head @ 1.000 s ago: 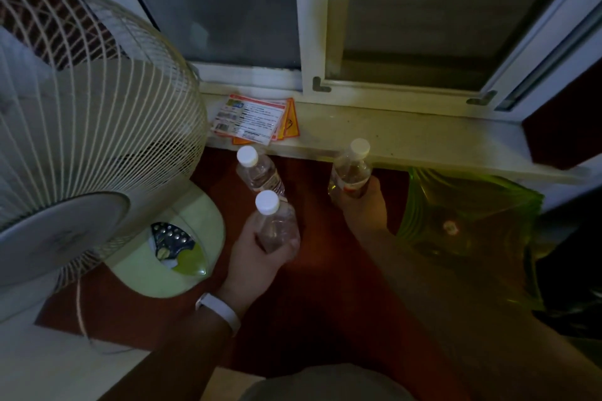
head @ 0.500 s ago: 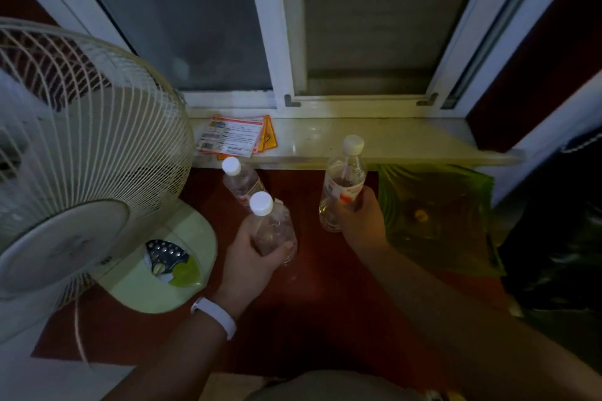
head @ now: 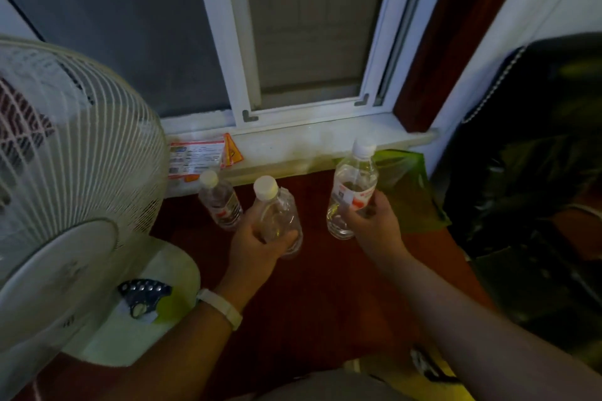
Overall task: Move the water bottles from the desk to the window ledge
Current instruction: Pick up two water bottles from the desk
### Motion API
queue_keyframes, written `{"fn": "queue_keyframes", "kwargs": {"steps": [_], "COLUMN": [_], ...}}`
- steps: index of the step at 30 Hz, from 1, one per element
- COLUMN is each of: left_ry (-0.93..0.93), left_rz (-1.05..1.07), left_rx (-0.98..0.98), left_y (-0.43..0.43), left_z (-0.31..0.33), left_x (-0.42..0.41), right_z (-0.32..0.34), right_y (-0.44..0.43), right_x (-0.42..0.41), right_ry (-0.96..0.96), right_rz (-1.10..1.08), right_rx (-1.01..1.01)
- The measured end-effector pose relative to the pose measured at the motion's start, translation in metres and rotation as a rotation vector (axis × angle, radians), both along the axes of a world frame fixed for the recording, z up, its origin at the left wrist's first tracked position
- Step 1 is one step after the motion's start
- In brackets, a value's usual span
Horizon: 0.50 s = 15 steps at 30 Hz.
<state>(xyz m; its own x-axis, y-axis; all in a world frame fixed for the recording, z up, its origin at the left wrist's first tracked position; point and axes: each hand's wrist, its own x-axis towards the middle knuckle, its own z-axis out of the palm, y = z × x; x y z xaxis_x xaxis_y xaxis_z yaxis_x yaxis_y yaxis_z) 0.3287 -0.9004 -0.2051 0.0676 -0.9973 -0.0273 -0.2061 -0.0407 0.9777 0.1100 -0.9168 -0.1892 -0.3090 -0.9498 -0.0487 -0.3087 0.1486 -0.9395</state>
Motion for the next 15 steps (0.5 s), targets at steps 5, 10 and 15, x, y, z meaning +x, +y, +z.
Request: {"fn": "queue_keyframes", "kwargs": {"steps": [5,10,15], "left_ry": [0.047,0.106,0.169], "left_rz": [-0.091,-0.239,-0.415], "left_rx": [0.011,0.017,0.022], "left_y": [0.0,0.004,0.014], "left_z": [-0.004,-0.003,0.009], "left_x": [-0.01,-0.037,-0.076], "right_z": [0.005,0.008,0.015], "right_y": [0.039,0.079,0.126], "right_x": [-0.011,-0.022,-0.047], "right_ry": [-0.001,-0.027,-0.066], "right_rz": [-0.125,-0.264,-0.389], "right_rx": [0.001,0.03,0.018]}}
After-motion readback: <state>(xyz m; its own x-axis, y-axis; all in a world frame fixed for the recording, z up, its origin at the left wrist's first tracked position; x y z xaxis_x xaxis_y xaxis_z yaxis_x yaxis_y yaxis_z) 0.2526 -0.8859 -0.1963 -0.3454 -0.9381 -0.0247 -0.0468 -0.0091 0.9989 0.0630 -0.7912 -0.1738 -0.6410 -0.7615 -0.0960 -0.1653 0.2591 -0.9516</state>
